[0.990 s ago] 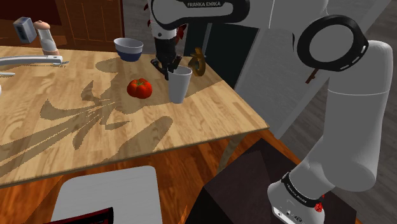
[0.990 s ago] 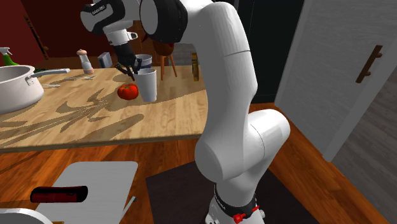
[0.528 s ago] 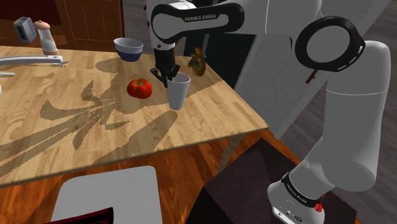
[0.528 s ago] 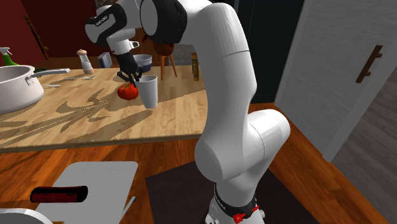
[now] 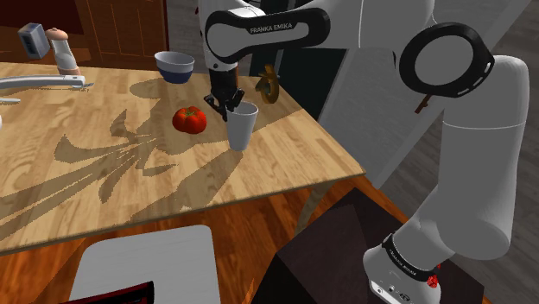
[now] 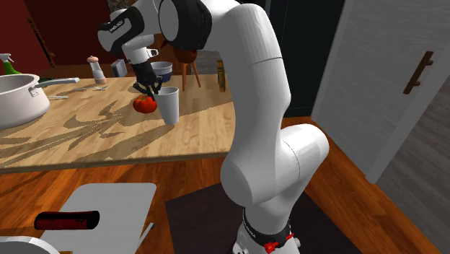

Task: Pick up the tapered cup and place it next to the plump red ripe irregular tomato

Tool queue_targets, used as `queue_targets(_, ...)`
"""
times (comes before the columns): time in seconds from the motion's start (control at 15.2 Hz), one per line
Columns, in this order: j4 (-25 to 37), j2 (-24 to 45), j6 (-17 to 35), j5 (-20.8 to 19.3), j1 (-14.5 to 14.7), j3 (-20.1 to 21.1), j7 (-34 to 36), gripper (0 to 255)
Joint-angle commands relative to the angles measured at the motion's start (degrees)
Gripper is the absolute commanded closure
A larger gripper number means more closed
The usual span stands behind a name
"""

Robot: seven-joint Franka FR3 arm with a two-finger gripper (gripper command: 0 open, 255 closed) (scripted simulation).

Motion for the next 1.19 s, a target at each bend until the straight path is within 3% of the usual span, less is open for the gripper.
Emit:
queue_targets(0.0,0.0,0.0,0.0,0.0,0.0,0.0,0.0,0)
queue_targets(0.33,0.0,0.0,0.0,0.0,0.0,0.0,0.0,0)
queue_targets(0.59,8.2,0.6,-7.6,0.2,1.0,0.2,-0.5,0)
queue_targets(1.12,8.2,0.6,-7.6,0.2,1.0,0.2,-0.5,0)
